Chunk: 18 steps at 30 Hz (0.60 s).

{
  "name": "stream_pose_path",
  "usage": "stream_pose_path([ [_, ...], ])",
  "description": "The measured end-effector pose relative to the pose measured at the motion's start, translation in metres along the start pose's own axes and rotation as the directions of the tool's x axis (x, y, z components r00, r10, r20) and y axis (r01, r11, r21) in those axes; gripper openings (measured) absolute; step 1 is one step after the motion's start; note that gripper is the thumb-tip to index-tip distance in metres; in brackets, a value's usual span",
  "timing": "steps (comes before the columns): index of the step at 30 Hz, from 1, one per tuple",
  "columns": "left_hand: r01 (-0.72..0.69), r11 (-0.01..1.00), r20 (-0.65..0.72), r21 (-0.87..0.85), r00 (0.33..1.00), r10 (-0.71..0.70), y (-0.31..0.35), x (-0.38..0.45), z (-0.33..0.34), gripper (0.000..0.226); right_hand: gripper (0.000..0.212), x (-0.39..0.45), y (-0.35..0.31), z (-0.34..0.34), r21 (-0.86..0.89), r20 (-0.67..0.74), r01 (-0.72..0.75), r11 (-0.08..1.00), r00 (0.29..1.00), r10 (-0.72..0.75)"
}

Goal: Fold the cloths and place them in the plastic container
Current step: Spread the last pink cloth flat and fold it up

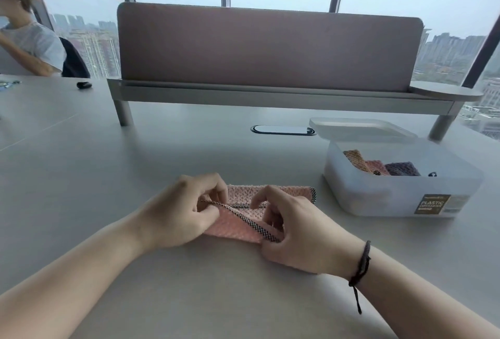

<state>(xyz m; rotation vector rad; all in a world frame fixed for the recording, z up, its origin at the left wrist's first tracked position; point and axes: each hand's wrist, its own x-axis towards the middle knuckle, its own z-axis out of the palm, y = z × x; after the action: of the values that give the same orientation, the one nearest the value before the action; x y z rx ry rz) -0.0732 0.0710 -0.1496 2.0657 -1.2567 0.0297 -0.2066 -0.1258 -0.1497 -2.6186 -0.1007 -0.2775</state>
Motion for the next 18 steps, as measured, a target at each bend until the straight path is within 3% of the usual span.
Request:
stream_pose_path([
  [7, 0.059, 0.983, -0.139, 0.176, 0.99, -0.035, -0.009, 0.003, 0.01, 0.023, 0.022, 0.005, 0.022, -0.017, 0.019, -0.263, -0.171, 0.985, 0.95, 0.17],
  [10, 0.089, 0.97, -0.118, 0.227, 0.991, -0.063, -0.011, 0.003, 0.01, 0.017, 0.015, 0.006, 0.028, -0.019, -0.018, -0.277, -0.258, 0.966, 0.93, 0.243],
  [12, 0.127, 0.944, -0.08, 0.306, 0.991, -0.107, -0.013, 0.002, 0.01, 0.026, 0.019, 0.007, 0.029, -0.018, -0.061, -0.275, -0.294, 0.954, 0.923, 0.267],
  [18, 0.155, 0.908, -0.04, 0.39, 0.988, -0.152, -0.011, 0.003, 0.009, 0.027, 0.021, 0.004, 0.028, -0.016, -0.202, -0.235, -0.338, 0.919, 0.928, 0.29],
])
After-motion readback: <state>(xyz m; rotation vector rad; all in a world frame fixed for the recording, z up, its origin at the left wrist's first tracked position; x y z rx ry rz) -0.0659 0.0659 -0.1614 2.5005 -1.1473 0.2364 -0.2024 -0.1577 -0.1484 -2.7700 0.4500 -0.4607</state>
